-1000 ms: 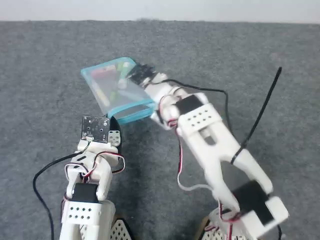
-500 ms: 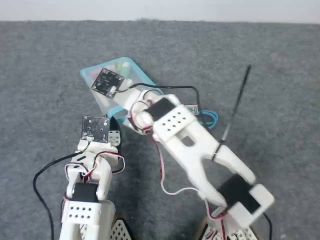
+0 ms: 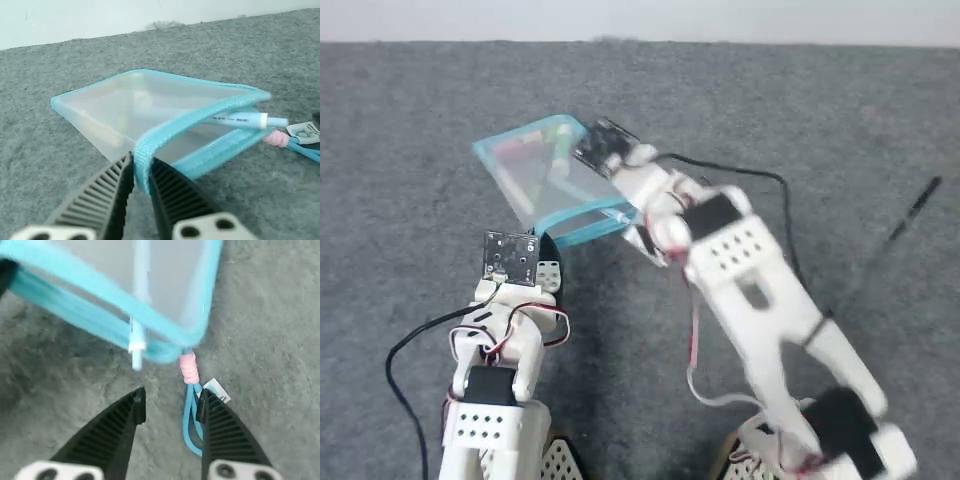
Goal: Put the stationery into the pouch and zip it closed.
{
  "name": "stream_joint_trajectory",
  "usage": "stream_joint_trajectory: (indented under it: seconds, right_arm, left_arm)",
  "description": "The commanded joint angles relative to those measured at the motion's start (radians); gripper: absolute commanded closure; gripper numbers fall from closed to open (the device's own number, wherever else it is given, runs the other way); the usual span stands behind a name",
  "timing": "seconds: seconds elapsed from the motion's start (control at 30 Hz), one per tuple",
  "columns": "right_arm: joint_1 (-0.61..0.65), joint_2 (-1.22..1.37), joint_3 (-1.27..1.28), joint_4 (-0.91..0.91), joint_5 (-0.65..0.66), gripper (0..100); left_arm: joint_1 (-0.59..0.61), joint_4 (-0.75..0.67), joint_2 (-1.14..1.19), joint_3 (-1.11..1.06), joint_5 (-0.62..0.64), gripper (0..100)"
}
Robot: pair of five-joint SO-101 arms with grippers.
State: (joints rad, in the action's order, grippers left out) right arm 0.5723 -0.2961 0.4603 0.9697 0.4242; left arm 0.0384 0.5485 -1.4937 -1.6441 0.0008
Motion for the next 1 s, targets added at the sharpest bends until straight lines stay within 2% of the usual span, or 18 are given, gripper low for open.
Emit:
stream_joint_trajectory:
  seconds: [0.0,0.07,0.33,0.43,0.6,0.67,0.73,0.9,0.97]
  right_arm:
    - [-0.016,-0.104,0.244,-0.231,0.041,81.8]
    - [-0.019,-0.073,0.284,-0.297,0.044,81.8]
    - [-0.082,0.102,0.189,-0.346,0.035,82.0]
    - [-0.082,0.188,0.189,-0.476,0.038,81.8]
    - [-0.081,0.354,0.172,-0.791,0.044,82.4]
    - [-0.084,0.407,0.129,-0.825,0.041,88.1]
    - [-0.099,0.432,0.063,-0.792,0.038,99.8]
    - [-0.185,0.277,-0.115,-0.433,-0.115,99.3]
    - [-0.202,0.134,-0.124,-0.318,-0.12,99.2]
  left_arm:
    - [-0.005,-0.005,-0.02,0.051,0.011,99]
    - [-0.005,-0.005,-0.02,0.051,0.011,99]
    - [-0.008,-0.005,-0.02,0.045,0.011,99]
    - [-0.014,-0.005,-0.02,0.045,0.011,99]
    - [-0.009,-0.005,-0.02,0.045,0.011,99]
    - [-0.006,-0.005,-0.02,0.045,0.011,99]
    - [-0.005,-0.005,-0.02,0.048,0.011,99]
    - [-0.003,-0.008,-0.02,0.053,0.011,99]
    - [0.006,-0.009,-0.02,0.073,0.011,99]
